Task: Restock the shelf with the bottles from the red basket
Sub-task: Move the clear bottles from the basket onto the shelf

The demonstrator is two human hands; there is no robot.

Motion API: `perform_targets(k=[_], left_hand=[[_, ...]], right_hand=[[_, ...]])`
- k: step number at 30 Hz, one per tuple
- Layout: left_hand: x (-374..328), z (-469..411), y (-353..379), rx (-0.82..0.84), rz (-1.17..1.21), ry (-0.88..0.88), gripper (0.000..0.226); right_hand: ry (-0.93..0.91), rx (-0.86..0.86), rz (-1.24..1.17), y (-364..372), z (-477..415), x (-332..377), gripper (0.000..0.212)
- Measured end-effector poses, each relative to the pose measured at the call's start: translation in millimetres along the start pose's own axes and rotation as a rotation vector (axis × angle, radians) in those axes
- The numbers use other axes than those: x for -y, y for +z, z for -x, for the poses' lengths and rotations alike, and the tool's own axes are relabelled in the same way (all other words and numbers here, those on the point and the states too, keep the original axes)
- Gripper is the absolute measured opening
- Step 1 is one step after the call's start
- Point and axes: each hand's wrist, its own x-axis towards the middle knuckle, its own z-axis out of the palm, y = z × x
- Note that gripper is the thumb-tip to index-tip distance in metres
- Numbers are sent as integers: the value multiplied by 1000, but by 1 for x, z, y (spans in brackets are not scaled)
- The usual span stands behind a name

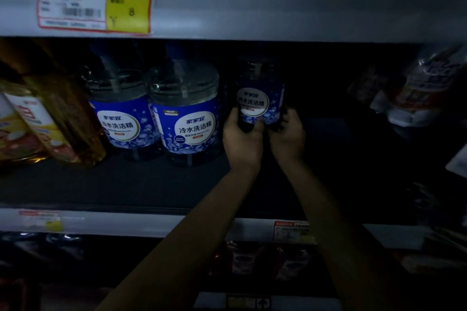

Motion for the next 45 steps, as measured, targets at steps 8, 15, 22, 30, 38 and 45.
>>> perform_targets(k=[8, 15, 22, 30, 38, 45], left_hand=[[-13, 23, -11, 58, -3, -101, 64], [-36, 47, -46, 240, -163, -120, 58], [-81, 78, -108, 463, -381, 42, 54], [-126, 110, -207, 628, -812, 270, 74], [-154, 139, -323, 619, -1290, 337, 97], [-147, 166, -422, 618, -1433, 261, 97]], right_hand=[[147, -30, -61, -20, 19, 7, 61], [261, -35, -156, -53, 52, 29, 62], [159, 108, 35, -70, 99, 64, 54], [-96, 433, 653, -70, 168, 114, 82], [-310, 654, 803, -15, 239, 168, 101], [-341, 943, 885, 35, 294, 196, 106]])
